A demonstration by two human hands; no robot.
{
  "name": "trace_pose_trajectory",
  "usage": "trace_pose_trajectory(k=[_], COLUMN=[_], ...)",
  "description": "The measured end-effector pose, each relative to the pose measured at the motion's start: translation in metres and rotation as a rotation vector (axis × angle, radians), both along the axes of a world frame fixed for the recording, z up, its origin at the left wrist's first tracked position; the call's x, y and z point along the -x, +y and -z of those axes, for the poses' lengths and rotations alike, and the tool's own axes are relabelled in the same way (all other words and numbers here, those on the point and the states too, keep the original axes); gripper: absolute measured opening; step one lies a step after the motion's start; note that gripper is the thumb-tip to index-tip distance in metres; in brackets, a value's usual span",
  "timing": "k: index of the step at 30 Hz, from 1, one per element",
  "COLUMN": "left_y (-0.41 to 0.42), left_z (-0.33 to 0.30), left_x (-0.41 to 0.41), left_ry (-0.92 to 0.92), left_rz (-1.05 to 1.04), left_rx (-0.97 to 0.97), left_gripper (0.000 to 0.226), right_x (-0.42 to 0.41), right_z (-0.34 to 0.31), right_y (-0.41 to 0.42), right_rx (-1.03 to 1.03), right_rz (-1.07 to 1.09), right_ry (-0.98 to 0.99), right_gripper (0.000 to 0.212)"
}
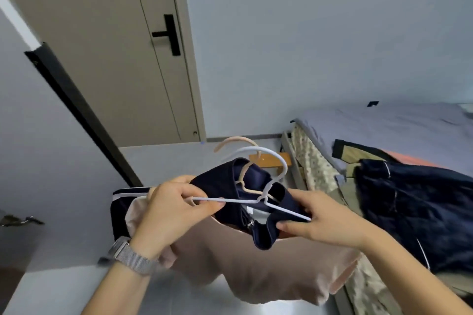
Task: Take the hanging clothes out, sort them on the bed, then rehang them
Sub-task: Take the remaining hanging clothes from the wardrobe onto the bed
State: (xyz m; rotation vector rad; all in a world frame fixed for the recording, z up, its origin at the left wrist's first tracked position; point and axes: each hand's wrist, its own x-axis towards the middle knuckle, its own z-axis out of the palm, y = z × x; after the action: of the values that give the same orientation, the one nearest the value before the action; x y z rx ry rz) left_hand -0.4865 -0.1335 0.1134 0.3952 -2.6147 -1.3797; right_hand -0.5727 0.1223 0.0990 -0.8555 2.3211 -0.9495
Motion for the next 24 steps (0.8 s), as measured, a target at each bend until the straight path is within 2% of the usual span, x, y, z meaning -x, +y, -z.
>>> trace_pose_trajectory(k=[3,7,9,13,15,24], left_y=[0.043,0.103,0.132,0.182,0.202,0.278], left_z=[0.006,0.012,0.015,0.018,0.019,0.012], left_x=[0.027,0.062,0.078,0.114,0.133,0.247], left_ry=[-0.019,-0.04,-0.06,-0.064,-0.063,-0.015], left_rz=[0.091,0.229,0.297,0.401,0.46,0.796], left_rx=[0.015,0.022,0.003,-0.028,-0.054,-0.091], left_gripper=[0.016,0.023,0.017,0.014,0.015,0.012], right_x=[0.001,-0.001,-0.001,-0.001,-0.001,0.034], right_z=[0.006,0.018,0.024,0.023,0.02,0.009], right_y=[0.047,0.112,0.142,0.193,0.211,0.259], right_rx=[0.019,0.008,-0.054,-0.123,-0.132,-0.197], right_rz=[0.181,0.398,0.494,0.698,0.811,1.161], right_ry=[0.045,0.125,0.215,0.328,0.339,0.354], right_gripper=[0.013,0.027,0.037,0.03,0.041,0.056])
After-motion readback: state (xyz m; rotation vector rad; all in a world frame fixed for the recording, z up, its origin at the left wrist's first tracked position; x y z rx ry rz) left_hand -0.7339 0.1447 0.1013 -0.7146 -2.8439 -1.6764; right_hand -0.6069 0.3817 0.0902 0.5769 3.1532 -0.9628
